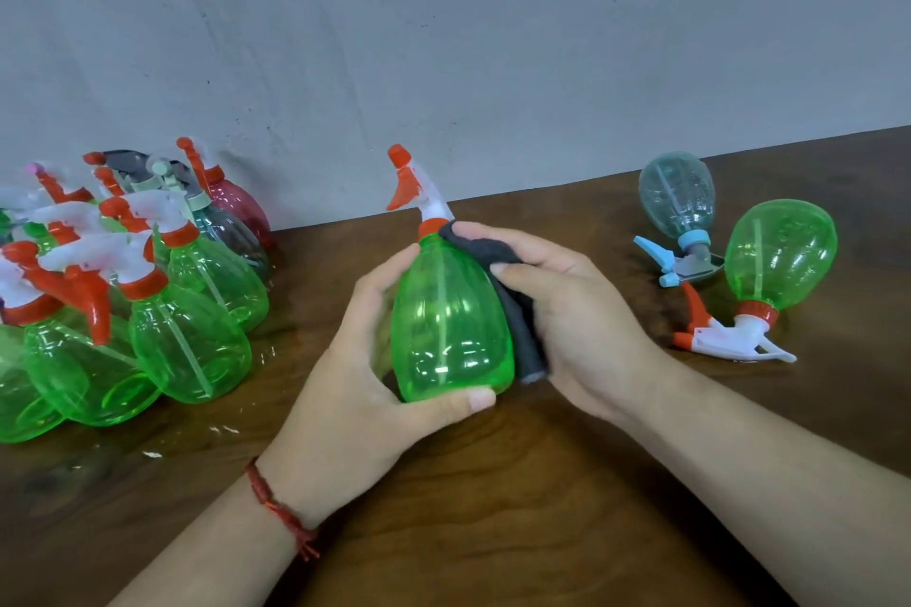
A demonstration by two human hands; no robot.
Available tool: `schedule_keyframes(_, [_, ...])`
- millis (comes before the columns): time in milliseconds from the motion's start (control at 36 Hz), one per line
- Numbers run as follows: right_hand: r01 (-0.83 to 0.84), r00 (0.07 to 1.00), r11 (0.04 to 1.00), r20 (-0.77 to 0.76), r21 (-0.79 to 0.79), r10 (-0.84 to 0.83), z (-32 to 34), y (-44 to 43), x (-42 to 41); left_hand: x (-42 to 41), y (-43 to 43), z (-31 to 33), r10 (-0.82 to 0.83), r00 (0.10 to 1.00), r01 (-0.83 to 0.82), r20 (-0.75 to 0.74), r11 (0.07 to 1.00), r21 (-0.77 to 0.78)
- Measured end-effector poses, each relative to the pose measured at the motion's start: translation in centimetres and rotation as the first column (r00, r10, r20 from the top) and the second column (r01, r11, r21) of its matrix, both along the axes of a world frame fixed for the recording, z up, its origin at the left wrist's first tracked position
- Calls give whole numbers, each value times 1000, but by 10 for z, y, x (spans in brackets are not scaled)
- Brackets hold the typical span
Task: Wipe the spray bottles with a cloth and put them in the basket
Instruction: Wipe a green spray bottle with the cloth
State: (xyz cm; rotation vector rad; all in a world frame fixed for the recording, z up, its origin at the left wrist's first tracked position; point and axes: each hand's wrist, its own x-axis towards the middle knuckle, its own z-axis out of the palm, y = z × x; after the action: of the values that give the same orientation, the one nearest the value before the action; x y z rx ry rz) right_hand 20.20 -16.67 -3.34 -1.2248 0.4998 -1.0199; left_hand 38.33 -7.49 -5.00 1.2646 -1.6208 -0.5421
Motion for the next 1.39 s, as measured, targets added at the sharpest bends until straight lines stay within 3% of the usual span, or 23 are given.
schedule_keyframes(111, [44,998,998,-34,-44,-45,-6,1,3,1,0,-3,33,994,-31,102,999,-18])
schedule_keyframes(278, [91,983,967,-136,-238,-125,-6,7,6,3,-4,-6,125,975,-105,184,988,-118])
schedule_keyframes(444, [22,962,919,-241,-394,-126,-15,20,13,18,-10,-5,327,945,-322,10,936,-140])
schedule_keyframes(556, [21,944,858,-272,-513,-186,-19,24,15,20,-10,-6,351,936,-352,-30,930,-109])
schedule_keyframes(750, [116,987,971,-86,-208,-136,-10,13,10,1,-2,-2,74,996,-75,-59,997,-22])
schedule_keyframes(833, [30,998,999,49,-10,-30,-5,8,8,-1,1,1,-18,997,17,-74,1000,-16])
schedule_keyframes(917, [-40,996,998,83,56,35,-3,7,6,4,2,3,-52,998,51,-36,999,-10])
schedule_keyframes(1056, [-48,996,997,73,52,44,-6,11,10,9,2,2,-2,998,5,65,999,-39])
schedule_keyframes(1222, [-159,984,974,111,162,142,-9,21,17,20,-6,6,131,983,-146,-127,983,-114])
schedule_keyframes(1389, [-193,977,963,133,190,169,-7,23,18,19,-4,9,131,981,-150,-140,979,-135])
